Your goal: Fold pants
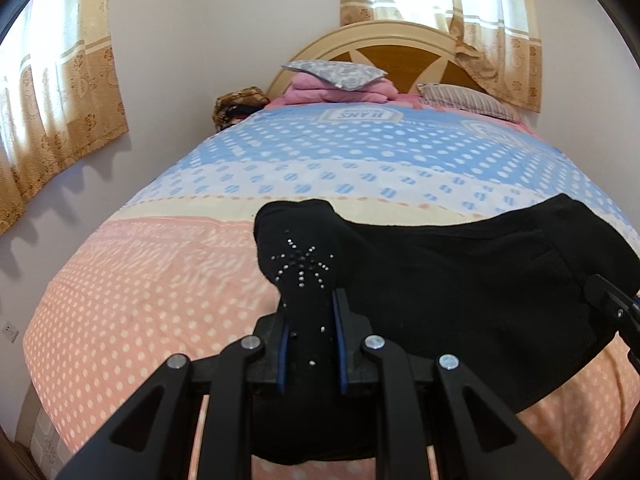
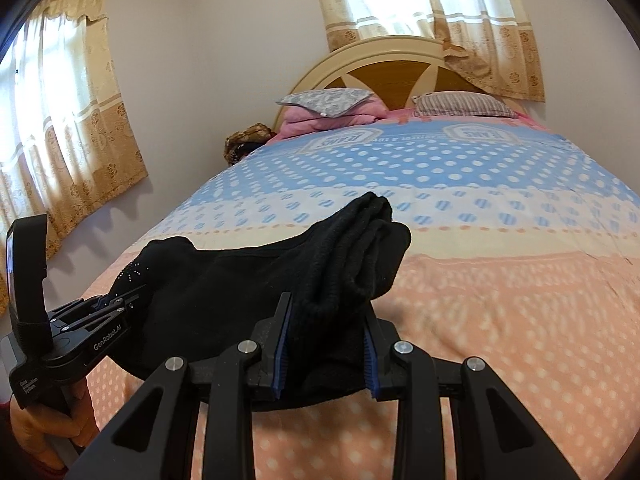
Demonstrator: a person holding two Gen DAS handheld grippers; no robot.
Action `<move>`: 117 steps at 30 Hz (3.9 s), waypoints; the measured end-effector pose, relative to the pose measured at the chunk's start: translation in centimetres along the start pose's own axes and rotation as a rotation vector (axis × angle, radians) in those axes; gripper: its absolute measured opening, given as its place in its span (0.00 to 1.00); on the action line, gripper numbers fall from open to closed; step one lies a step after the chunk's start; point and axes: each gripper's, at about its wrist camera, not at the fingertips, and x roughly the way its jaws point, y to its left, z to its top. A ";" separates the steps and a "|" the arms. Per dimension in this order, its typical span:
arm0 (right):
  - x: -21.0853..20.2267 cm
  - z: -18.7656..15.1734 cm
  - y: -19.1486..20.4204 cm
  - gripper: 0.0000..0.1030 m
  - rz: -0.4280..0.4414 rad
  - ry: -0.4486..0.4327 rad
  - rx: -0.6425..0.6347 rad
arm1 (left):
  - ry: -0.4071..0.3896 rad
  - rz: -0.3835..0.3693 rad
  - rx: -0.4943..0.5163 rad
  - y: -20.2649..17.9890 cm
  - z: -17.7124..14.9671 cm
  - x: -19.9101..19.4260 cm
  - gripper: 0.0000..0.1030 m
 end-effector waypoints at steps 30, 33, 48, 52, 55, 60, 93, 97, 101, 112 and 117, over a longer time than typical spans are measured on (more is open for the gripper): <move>14.6 -2.1 0.8 0.30 -0.002 0.211 0.117 | 0.133 0.115 0.070 3.4 -0.7 10.8 0.19; 14.8 -2.1 0.8 0.30 -0.005 0.228 0.109 | 0.148 0.115 0.100 3.1 -1.0 11.2 0.21; 15.5 -1.8 1.7 0.33 -0.042 0.278 -0.017 | 0.172 0.150 0.139 3.4 -1.5 11.4 0.30; 15.6 -1.9 2.1 0.33 -0.064 0.277 -0.050 | 0.167 0.176 0.163 2.9 -1.6 11.5 0.30; 15.6 -1.8 2.1 0.33 -0.069 0.282 -0.056 | 0.170 0.159 0.147 3.2 -1.5 11.2 0.30; 15.6 -1.8 2.2 0.42 -0.076 0.276 -0.073 | 0.158 0.233 0.214 3.7 -1.6 10.3 0.58; 12.5 -1.9 2.5 0.12 -0.048 0.211 -0.115 | 0.165 0.143 -0.023 4.6 -2.3 8.1 0.86; 10.0 -1.8 3.1 0.29 -0.018 0.211 -0.056 | 0.144 0.149 -0.007 4.3 -3.0 5.8 0.86; 7.8 -2.9 4.1 0.62 0.030 0.198 -0.036 | 0.121 0.124 -0.007 4.1 -4.0 3.2 0.86; 3.3 -5.8 5.2 0.62 0.015 0.219 -0.038 | 0.093 0.076 -0.024 3.7 -7.1 -2.6 0.94; 0.7 -6.5 5.6 0.62 0.001 0.203 -0.026 | 0.110 0.061 -0.074 4.0 -8.5 -4.4 0.94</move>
